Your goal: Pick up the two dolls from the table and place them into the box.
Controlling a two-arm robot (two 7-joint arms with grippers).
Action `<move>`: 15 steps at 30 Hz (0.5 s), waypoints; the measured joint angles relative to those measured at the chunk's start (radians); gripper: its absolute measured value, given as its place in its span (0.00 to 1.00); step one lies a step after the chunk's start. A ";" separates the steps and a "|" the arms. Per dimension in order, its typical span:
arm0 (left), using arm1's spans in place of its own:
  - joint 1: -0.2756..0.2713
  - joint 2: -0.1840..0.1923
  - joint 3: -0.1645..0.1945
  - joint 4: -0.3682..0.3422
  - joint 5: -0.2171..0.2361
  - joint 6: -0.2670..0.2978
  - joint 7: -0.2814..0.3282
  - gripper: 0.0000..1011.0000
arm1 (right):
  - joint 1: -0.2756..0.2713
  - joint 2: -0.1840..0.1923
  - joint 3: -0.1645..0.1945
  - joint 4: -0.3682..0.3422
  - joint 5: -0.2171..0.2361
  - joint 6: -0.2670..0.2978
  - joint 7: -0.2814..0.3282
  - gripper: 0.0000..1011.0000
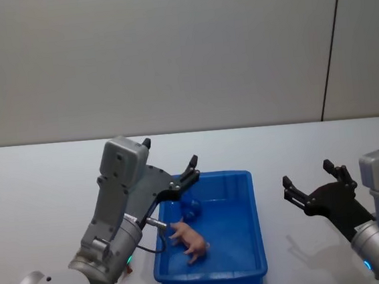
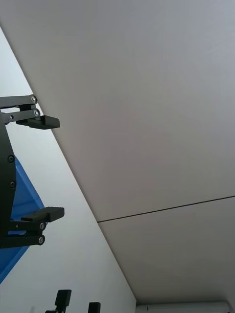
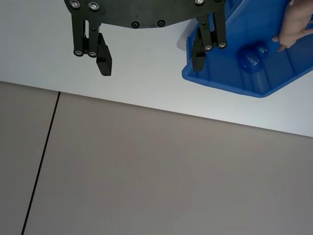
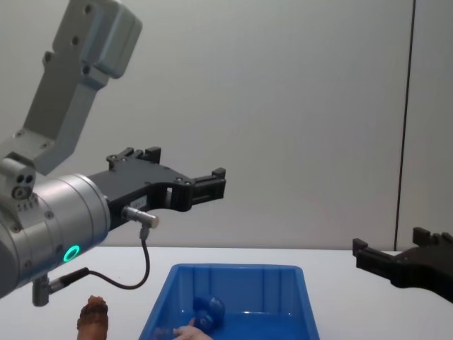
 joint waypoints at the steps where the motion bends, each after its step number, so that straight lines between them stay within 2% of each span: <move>1: 0.000 0.000 -0.001 0.000 -0.005 0.001 0.001 0.99 | -0.002 0.001 0.001 -0.002 0.001 0.000 -0.002 0.99; 10: 0.006 0.003 -0.016 -0.002 -0.059 0.031 0.035 0.99 | -0.009 0.006 0.004 -0.009 0.006 -0.001 -0.007 0.99; 15: 0.009 0.006 -0.030 -0.007 -0.105 0.079 0.063 0.99 | -0.012 0.008 0.005 -0.011 0.007 -0.001 -0.010 0.99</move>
